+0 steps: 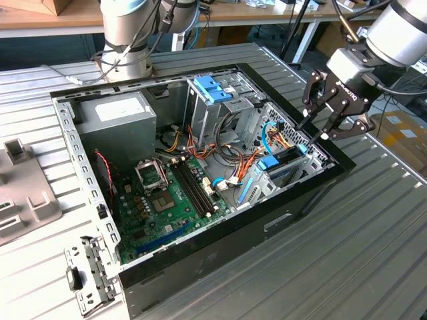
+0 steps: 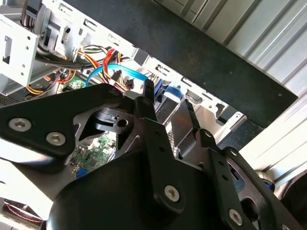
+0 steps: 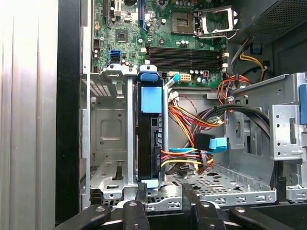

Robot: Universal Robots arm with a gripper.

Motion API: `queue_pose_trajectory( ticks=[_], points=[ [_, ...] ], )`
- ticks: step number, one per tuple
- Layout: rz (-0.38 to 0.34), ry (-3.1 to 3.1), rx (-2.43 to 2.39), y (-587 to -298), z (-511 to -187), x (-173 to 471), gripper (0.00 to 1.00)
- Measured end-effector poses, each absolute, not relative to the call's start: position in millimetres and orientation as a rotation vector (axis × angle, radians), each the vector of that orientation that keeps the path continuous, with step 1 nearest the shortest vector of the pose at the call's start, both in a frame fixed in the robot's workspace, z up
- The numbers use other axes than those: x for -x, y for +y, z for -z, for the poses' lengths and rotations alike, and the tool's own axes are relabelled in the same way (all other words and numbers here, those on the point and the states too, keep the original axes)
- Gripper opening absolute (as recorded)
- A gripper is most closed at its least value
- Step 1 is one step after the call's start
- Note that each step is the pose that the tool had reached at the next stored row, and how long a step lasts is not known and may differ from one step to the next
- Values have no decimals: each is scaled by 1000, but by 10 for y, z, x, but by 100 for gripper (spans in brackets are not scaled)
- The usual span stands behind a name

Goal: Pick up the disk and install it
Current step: 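Insert the second disk wire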

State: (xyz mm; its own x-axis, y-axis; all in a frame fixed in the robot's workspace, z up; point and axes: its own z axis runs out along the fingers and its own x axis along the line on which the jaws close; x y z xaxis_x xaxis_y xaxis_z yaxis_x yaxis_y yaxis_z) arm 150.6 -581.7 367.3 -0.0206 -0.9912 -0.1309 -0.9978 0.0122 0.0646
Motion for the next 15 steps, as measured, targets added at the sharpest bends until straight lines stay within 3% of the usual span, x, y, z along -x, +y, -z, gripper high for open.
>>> queue_pose_trajectory(
  ticks=[15],
  points=[
    [-214,2200,2164,-5817,-3666,-1466,42]
  ],
)
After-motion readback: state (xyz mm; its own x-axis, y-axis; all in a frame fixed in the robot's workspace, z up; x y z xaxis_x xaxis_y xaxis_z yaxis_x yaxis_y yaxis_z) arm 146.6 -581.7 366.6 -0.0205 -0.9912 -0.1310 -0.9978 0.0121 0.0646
